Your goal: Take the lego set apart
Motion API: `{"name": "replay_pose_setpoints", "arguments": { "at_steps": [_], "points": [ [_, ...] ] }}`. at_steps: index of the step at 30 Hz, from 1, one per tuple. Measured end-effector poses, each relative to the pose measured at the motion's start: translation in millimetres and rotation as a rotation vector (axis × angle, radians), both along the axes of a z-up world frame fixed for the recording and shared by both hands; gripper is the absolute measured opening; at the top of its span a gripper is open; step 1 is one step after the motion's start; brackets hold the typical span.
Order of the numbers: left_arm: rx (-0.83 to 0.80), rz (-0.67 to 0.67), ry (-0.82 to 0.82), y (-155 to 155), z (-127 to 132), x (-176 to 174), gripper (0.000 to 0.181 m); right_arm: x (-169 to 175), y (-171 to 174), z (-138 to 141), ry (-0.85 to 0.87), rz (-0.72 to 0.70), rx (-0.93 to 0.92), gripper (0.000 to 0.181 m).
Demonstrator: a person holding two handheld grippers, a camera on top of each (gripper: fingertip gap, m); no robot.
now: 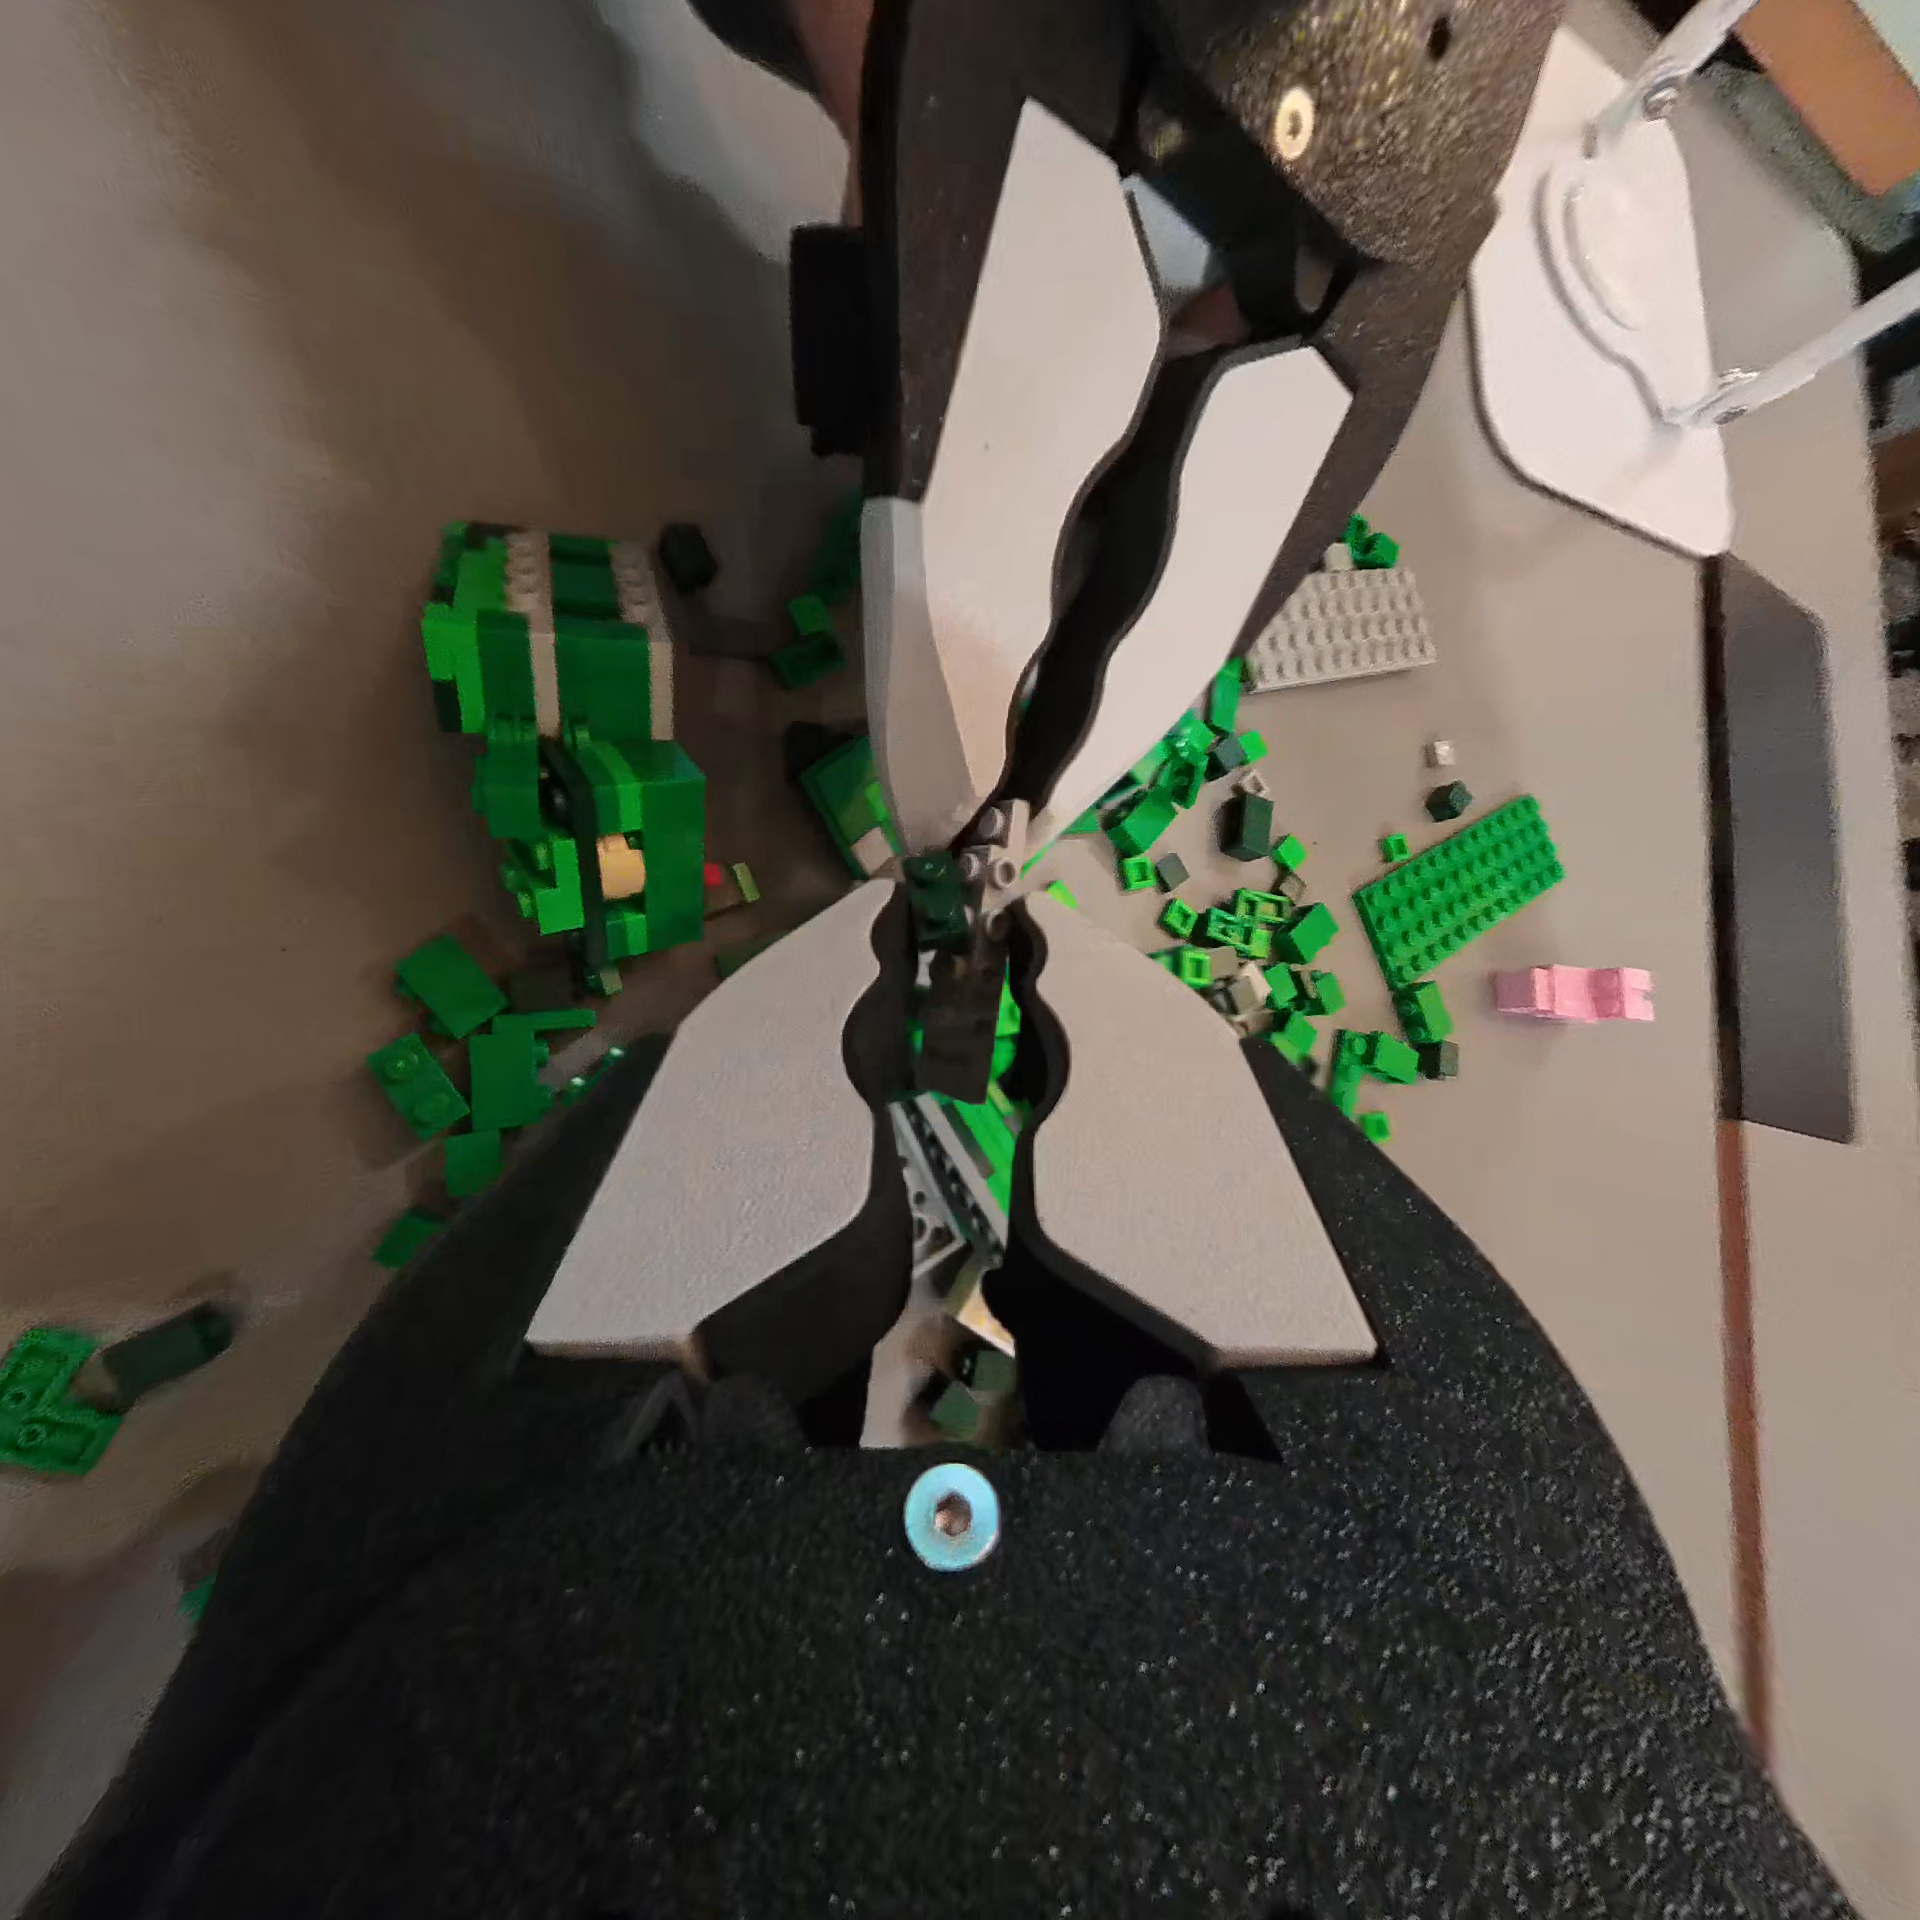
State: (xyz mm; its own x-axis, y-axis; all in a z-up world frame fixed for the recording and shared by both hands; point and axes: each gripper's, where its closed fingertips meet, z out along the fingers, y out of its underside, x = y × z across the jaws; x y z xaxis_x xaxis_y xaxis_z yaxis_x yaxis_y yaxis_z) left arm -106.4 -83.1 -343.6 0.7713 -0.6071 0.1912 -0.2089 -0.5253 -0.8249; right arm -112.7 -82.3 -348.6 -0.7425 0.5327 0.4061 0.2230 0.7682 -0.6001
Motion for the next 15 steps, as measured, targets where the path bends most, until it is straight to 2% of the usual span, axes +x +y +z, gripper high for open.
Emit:
{"name": "replay_pose_setpoints", "arguments": {
  "at_steps": [1, 3, 6, 7, 9, 11, 15],
  "points": [
    [-0.006, 0.007, -0.031, 0.5, 1.4, -0.9, 0.004, -1.7, 1.3, 1.3, 0.02, -0.006, 0.018, 0.016],
    [-0.003, 0.008, -0.043, 1.3, 0.7, -0.2, 0.004, -1.3, 3.1, 1.0, 0.018, -0.011, 0.035, 0.016],
    [0.02, 0.048, 0.041, 5.1, -3.7, -8.9, 0.004, -2.7, 13.7, 2.0, 0.028, -0.046, 0.064, 0.013],
    [0.029, 0.068, 0.054, 6.5, -3.6, -13.6, 0.004, -4.6, 18.6, 5.0, 0.056, -0.061, 0.088, 0.018],
    [0.007, 0.09, -0.025, 7.5, 0.5, -15.5, 0.004, -8.6, 24.4, 13.8, 0.122, -0.083, 0.131, 0.025],
    [-0.025, 0.119, -0.106, 8.7, 1.9, -18.9, 0.004, -11.4, 24.9, 20.7, 0.189, -0.082, 0.192, 0.026],
    [-0.058, 0.127, -0.206, 8.7, 5.3, -18.9, 0.004, -15.6, 22.6, 18.9, 0.251, -0.071, 0.344, 0.018]
  ]
}}
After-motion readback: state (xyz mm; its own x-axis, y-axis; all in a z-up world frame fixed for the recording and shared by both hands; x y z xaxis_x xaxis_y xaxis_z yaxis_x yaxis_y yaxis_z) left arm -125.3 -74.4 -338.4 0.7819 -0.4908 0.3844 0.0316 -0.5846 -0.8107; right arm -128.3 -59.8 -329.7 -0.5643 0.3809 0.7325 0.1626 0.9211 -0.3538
